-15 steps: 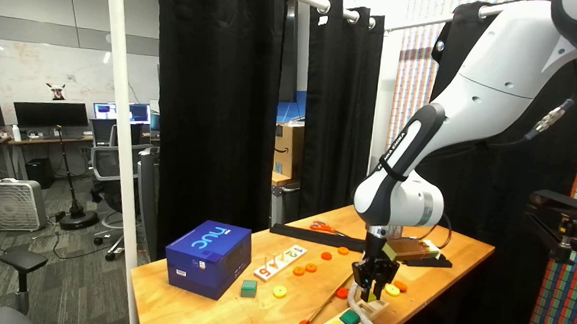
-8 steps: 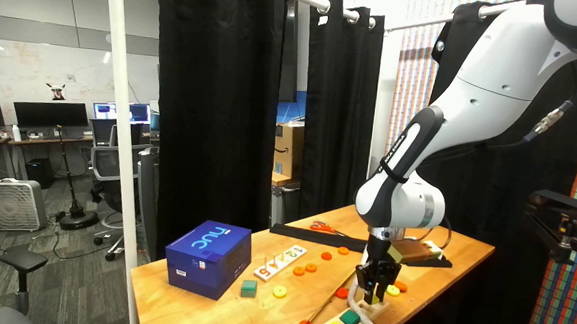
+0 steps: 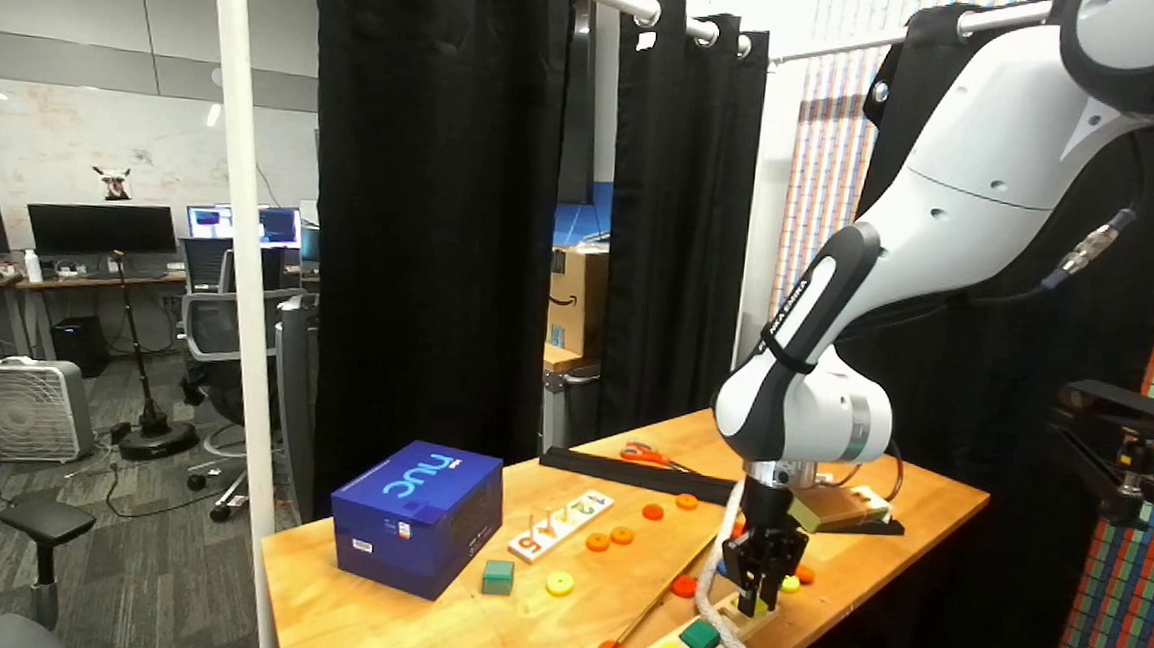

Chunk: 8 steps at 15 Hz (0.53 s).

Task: Put the yellow square on the wooden object.

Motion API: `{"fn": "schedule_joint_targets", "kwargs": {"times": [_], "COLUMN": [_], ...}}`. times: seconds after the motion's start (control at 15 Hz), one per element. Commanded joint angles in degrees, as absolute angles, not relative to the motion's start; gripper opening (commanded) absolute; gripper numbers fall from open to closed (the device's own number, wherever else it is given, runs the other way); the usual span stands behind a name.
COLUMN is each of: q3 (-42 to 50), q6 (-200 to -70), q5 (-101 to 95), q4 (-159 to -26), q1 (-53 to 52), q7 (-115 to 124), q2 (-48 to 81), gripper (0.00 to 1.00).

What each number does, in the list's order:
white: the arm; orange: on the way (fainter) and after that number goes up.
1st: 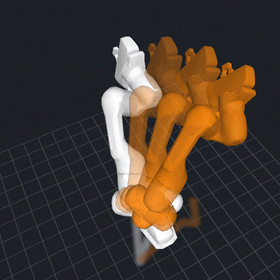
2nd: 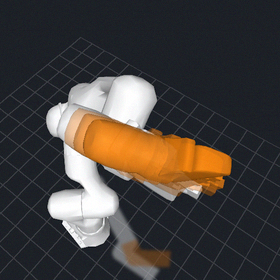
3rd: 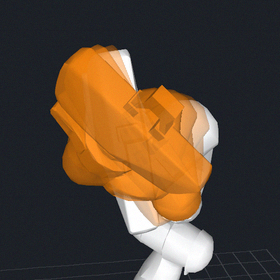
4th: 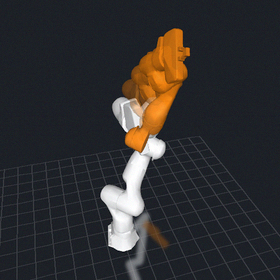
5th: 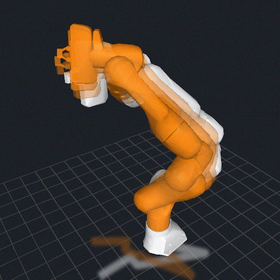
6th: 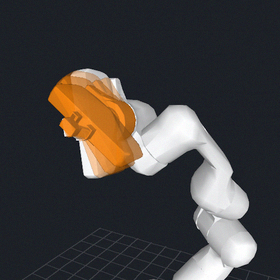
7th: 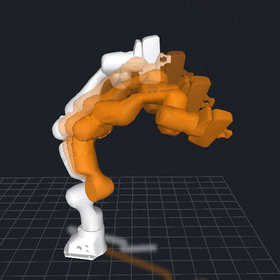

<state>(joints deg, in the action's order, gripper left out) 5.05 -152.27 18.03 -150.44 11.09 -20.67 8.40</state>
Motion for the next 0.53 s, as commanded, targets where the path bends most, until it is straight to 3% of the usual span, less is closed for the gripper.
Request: {"fn": "schedule_joint_targets", "kwargs": {"times": [0.0, 0.47], "q3": [5.2, 5.0], "q6": [-152.0, -151.7], "q5": [17.4, 16.6], "q4": [-148.5, -146.1], "q1": [12.4, 13.2], "q7": [-22.7, -23.0], "q2": [9.8, 11.4], "gripper": [0.24, 0.24]}}
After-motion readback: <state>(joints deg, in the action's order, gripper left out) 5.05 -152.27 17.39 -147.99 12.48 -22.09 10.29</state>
